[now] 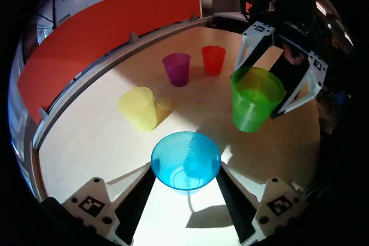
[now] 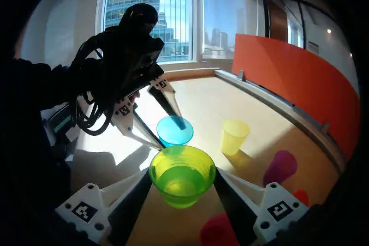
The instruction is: Pour water
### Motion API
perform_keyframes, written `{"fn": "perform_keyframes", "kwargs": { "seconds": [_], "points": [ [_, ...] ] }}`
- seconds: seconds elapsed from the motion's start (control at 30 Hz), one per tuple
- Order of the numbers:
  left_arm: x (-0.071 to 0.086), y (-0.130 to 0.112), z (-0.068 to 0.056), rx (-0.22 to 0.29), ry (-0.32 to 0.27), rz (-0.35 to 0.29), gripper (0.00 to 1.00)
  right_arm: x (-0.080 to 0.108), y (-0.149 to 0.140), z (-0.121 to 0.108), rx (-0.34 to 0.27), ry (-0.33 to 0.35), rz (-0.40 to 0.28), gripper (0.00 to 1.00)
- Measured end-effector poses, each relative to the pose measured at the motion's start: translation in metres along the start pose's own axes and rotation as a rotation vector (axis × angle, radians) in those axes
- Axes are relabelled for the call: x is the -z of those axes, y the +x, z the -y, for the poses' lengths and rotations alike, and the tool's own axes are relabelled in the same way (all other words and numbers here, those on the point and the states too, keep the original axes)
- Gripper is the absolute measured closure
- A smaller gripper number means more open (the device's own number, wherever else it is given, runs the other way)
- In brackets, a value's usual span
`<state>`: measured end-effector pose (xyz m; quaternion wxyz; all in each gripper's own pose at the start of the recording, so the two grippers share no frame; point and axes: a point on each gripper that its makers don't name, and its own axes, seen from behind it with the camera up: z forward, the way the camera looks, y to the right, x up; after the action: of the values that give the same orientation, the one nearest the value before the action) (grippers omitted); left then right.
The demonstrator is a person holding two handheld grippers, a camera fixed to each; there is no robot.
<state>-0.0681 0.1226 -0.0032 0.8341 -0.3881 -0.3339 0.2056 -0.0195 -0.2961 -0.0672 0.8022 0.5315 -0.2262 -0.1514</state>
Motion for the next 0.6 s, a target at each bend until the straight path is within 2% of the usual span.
{"fn": "perform_keyframes", "kwargs": {
  "seconds": [0.6],
  "points": [
    [-0.019, -0.006, -0.006, 0.022, -0.028, -0.014, 0.15, -0.013, -0.019, 0.004, -0.001, 0.006, 0.036, 0.07]
  ]
}}
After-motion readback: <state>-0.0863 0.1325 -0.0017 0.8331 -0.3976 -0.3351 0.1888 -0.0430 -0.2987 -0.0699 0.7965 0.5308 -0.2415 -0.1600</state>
